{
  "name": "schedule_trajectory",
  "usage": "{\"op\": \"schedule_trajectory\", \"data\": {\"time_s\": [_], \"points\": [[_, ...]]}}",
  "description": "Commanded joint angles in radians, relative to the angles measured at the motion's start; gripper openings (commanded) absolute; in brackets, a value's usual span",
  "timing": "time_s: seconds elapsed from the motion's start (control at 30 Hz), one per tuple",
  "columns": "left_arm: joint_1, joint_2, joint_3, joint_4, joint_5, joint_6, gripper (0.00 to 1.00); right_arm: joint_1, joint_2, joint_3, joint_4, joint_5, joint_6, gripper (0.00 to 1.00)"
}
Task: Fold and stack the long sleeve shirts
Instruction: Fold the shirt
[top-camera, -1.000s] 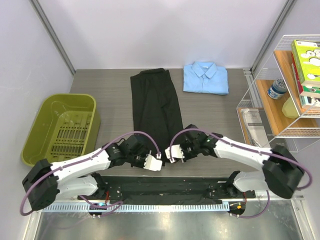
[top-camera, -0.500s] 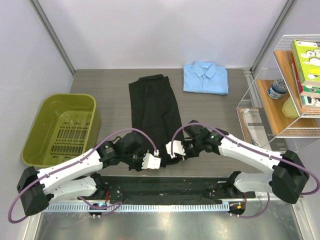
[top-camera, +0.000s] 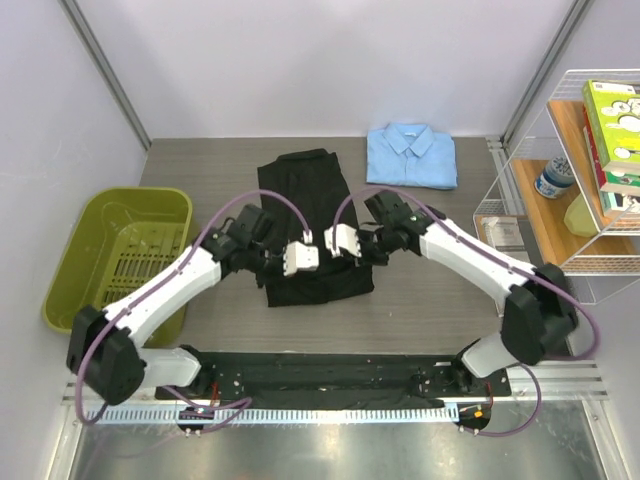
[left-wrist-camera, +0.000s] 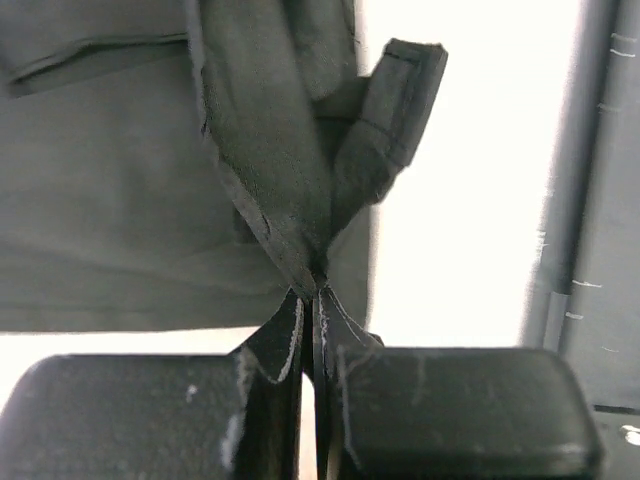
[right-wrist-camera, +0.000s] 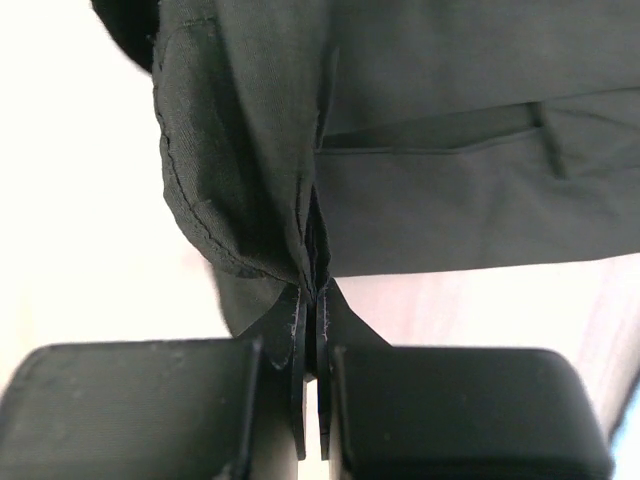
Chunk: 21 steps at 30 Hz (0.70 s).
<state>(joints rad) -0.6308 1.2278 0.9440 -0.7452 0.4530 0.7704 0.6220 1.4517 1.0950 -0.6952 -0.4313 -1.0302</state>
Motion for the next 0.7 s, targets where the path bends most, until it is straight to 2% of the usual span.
{"op": "schedule_trajectory", "data": {"time_s": [0.0, 0.13, 0.33, 0.57, 0.67], "points": [[0.136, 0.148, 0.151, -0.011, 0.069, 0.105, 0.00, -0.070, 0.143, 0.173, -0.003, -0.043, -0.100, 0.01], [0.210, 0.315, 0.283, -0.026, 0.082, 0.165, 0.00, -0.102, 0.321, 0.362, -0.003, -0.052, -0.136, 0.01], [0.279, 0.542, 0.429, -0.003, 0.073, 0.182, 0.00, -0.140, 0.528, 0.528, -0.001, -0.027, -0.169, 0.01], [0.292, 0.647, 0.480, 0.036, 0.046, 0.184, 0.01, -0.153, 0.608, 0.556, 0.008, 0.009, -0.168, 0.02], [0.292, 0.665, 0.489, 0.062, 0.032, 0.175, 0.03, -0.153, 0.615, 0.557, 0.035, 0.022, -0.133, 0.08]]}}
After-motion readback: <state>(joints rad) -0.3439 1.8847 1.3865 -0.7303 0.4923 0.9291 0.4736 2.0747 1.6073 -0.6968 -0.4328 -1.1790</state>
